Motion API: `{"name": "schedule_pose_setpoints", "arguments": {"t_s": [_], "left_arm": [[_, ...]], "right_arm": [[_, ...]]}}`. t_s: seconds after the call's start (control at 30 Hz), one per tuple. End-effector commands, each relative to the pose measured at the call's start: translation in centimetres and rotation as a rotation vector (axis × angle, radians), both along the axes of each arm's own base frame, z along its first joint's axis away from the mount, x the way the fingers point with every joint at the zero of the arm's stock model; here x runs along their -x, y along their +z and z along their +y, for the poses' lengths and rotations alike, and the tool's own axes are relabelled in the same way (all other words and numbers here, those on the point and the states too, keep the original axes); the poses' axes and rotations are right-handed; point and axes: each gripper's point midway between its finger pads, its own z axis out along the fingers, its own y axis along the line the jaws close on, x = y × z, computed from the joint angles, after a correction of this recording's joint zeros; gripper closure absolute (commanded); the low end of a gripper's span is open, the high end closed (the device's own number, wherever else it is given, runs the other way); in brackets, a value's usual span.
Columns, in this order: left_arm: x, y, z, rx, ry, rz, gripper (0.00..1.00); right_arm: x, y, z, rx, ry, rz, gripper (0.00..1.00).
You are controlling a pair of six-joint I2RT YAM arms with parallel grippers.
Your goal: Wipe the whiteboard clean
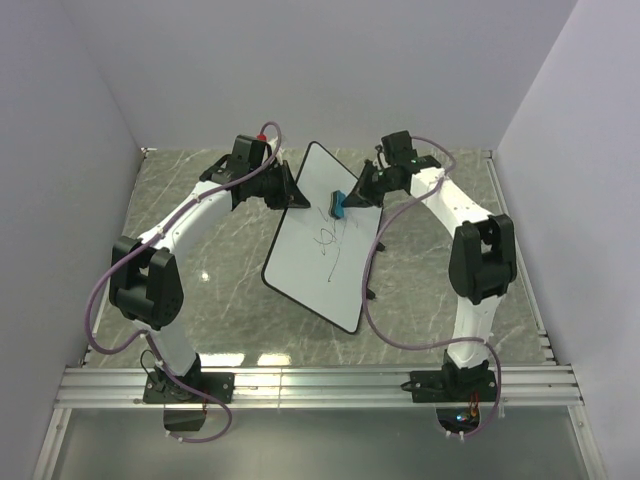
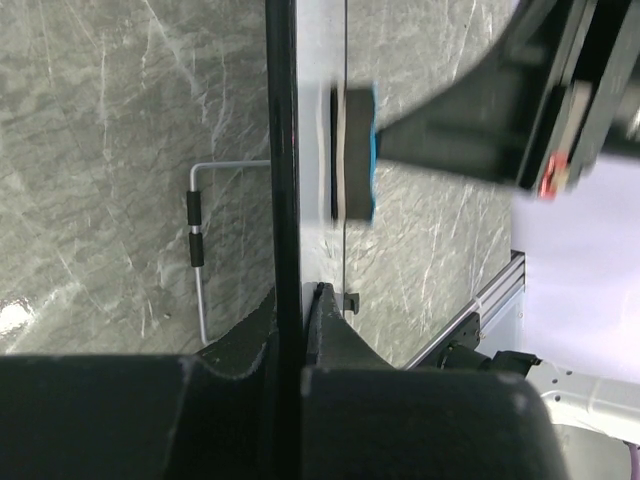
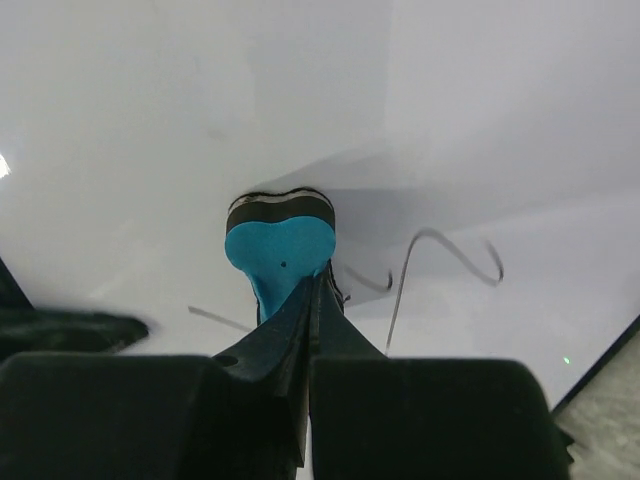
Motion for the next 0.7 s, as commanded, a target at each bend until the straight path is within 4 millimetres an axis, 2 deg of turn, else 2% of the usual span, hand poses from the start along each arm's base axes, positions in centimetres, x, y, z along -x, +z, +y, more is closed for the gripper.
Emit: {"name": "schedule_pose_setpoints", "arguments": {"t_s": [0.0,0.1,0.23,0.3,0.5,0.67], "left_arm": [[4.7,-10.0,2.2,-0.376,-0.181,0.091,1.00],[4.6,-10.0,2.0,-0.373,-0.184,0.091,1.00],[4.5,-9.8,1.9,-0.367,-0.186,0.090,1.00],[4.5,-9.9,1.8,-0.365,-0.188,0.092,1.00],[4.6,-9.8,1.6,-0.363,-0.192,0.091,1.00],[5.0,-9.6,1.5,-0.368,-0.199,0.079,1.00]], "right_arm": [[4.5,-0.4,1.2,0.048,0.105,0.024,1.00],[6.3,0.3,1.4,0.068,0.145,0.011,1.00],[9.1,1.7,3.4,0.070,0.229,-0.016,1.00],[9.3,2.7,4.2,0.086,0.250,-0.047,1.00],[6.8,4.4,5.9,0.068,0.242,-0.093,1.00],[4.0,4.3,6.4,0.087,0.205,-0.099,1.00]]}}
